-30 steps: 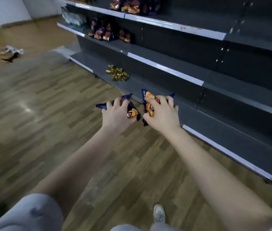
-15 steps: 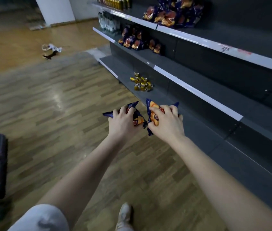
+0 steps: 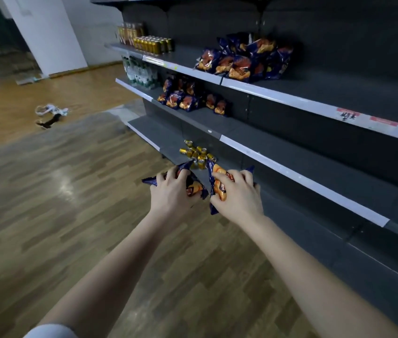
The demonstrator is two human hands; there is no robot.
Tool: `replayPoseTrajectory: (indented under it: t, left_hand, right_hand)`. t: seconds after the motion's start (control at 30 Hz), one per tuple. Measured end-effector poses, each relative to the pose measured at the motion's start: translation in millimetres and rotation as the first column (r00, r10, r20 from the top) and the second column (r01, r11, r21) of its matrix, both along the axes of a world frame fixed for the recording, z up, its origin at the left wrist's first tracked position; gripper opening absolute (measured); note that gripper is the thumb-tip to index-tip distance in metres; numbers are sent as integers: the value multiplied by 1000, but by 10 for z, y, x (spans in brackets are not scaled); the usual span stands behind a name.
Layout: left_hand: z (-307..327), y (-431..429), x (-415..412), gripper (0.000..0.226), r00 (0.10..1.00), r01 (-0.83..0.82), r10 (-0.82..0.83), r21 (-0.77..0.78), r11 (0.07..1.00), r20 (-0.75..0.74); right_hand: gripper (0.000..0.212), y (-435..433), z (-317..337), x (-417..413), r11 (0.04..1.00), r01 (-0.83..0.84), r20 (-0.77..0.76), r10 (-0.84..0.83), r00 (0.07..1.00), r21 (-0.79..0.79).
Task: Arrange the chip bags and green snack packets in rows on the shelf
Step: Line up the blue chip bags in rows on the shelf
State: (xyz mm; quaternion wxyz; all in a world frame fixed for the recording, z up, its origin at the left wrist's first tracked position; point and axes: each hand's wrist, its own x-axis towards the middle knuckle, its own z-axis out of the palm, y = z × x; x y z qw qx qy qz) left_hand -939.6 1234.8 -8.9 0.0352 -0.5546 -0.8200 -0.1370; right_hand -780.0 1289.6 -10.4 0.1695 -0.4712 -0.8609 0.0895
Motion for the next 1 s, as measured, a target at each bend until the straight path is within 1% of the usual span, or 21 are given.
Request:
replayPoseTrajectory:
  t: [0.1, 0.3, 0.47, 0.6, 0.73, 0.83, 0.9, 1.0]
  left_hand:
    - [-51, 366, -120, 63, 998, 66, -65, -18, 998, 15]
    - [-298, 1004, -188, 64, 989, 146, -142, -116, 982, 47]
    - [-386, 1696, -221, 64, 985, 164, -156, -125, 979, 73]
    - [-443, 2297, -186, 64, 982, 189, -185, -139, 972, 45]
    - [-344, 3094, -176, 66, 986, 167, -165, -121, 978, 33]
    - [-167, 3799, -45, 65, 982, 178, -172, -76, 981, 72]
    - [-51, 4251, 129, 63, 974, 212, -209, -32, 977, 87]
    - [105, 4843, 438, 61, 958, 283, -283, 20, 959, 48]
  right_hand:
    - [55, 292, -2, -169, 998, 56, 9, -56, 998, 4]
    - [55, 870, -220, -186, 986, 152, 65, -147, 987, -73]
    - [55, 1539, -328, -228, 981, 174, 64, -169, 984, -81]
    - [56, 2145, -413, -225, 980, 177, 40, -174, 984, -92]
    - [56, 2918, -371, -132, 981, 177, 32, -175, 984, -82]
    - [56, 3577, -212, 68, 980, 197, 9, -196, 980, -38]
    - [57, 4017, -66, 249, 974, 225, 6, -225, 974, -2]
    - [58, 4599, 164, 538, 950, 310, -22, -309, 951, 40]
